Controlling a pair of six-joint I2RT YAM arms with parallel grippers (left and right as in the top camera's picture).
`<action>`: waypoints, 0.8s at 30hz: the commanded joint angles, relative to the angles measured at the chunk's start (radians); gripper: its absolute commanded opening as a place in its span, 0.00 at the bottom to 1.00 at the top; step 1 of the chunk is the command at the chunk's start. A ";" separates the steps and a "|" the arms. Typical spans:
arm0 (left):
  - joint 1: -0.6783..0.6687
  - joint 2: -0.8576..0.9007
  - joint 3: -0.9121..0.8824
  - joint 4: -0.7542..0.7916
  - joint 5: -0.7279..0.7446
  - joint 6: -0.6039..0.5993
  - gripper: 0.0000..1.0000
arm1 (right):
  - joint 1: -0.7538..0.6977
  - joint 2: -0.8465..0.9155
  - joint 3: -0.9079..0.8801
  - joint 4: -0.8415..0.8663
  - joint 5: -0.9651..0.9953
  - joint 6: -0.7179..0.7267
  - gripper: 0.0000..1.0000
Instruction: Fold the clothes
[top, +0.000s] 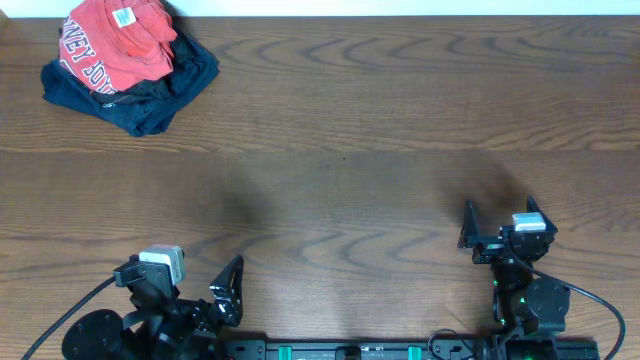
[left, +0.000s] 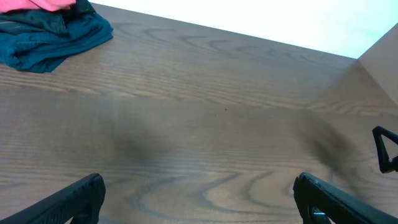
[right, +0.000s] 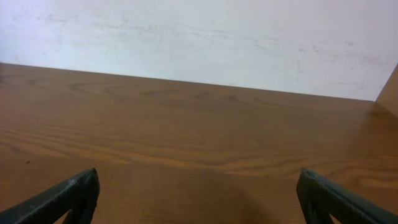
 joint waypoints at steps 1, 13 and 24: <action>0.002 -0.002 0.000 0.004 0.017 0.009 0.98 | -0.008 -0.009 -0.001 -0.005 -0.007 0.011 0.99; 0.002 -0.002 0.000 0.003 0.017 0.009 0.98 | -0.008 -0.009 -0.001 -0.005 -0.007 0.011 0.99; -0.003 -0.003 -0.002 0.014 0.000 -0.010 0.98 | -0.008 -0.009 -0.001 -0.005 -0.007 0.011 0.99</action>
